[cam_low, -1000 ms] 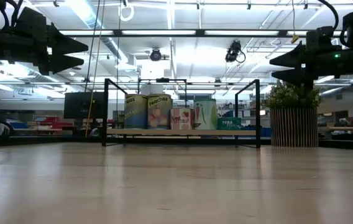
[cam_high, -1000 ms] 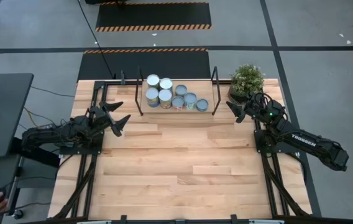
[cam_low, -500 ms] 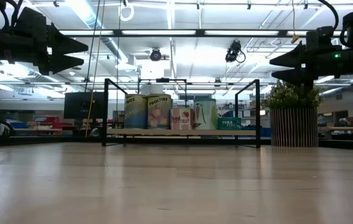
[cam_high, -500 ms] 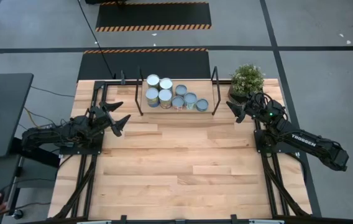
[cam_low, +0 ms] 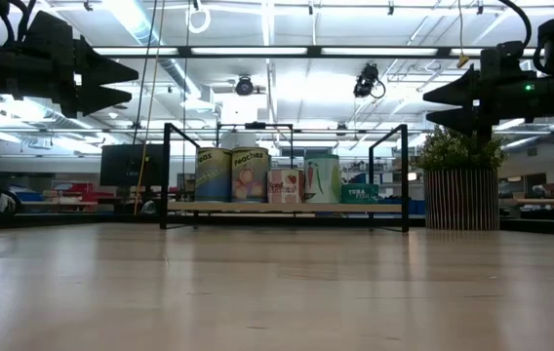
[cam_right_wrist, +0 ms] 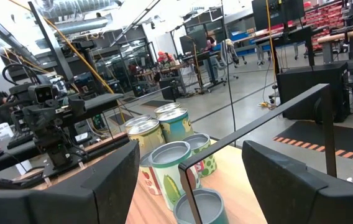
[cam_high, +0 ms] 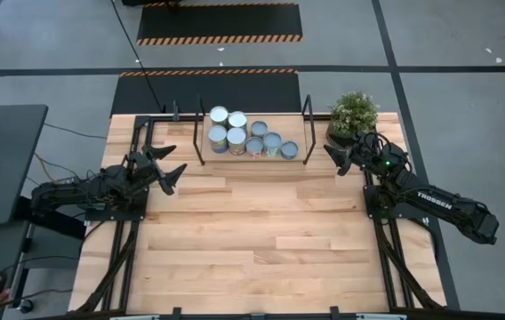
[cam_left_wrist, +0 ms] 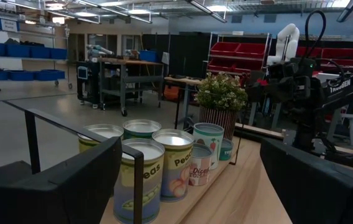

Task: Pick and place cans onto a shelf
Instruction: Return to Home Position

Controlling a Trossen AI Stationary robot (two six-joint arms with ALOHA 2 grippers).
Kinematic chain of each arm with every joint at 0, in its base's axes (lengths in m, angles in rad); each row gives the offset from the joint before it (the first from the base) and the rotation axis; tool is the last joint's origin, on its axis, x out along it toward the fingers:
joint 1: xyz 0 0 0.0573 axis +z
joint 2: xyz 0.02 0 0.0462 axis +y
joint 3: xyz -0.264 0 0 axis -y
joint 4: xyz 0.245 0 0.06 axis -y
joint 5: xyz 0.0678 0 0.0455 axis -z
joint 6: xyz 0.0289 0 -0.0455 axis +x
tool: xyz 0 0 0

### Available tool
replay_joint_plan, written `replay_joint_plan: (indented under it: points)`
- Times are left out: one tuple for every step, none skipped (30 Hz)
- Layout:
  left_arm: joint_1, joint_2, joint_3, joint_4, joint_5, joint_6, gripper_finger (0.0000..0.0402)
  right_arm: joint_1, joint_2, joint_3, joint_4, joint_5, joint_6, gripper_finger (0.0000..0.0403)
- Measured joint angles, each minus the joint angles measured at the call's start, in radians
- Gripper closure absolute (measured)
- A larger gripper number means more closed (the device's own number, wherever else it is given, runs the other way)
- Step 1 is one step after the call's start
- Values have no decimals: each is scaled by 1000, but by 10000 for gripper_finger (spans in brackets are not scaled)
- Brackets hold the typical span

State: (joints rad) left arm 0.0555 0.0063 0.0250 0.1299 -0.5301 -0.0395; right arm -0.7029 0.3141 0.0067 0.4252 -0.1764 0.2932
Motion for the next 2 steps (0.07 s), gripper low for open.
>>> replay_joint_plan:
  points:
    - [0, 0, 0, 0, 0, 0, 12, 0, 0, 0, 0, 0, 0, 113]
    - [0, 0, 0, 0, 0, 0, 12, 0, 0, 0, 0, 0, 0, 113]
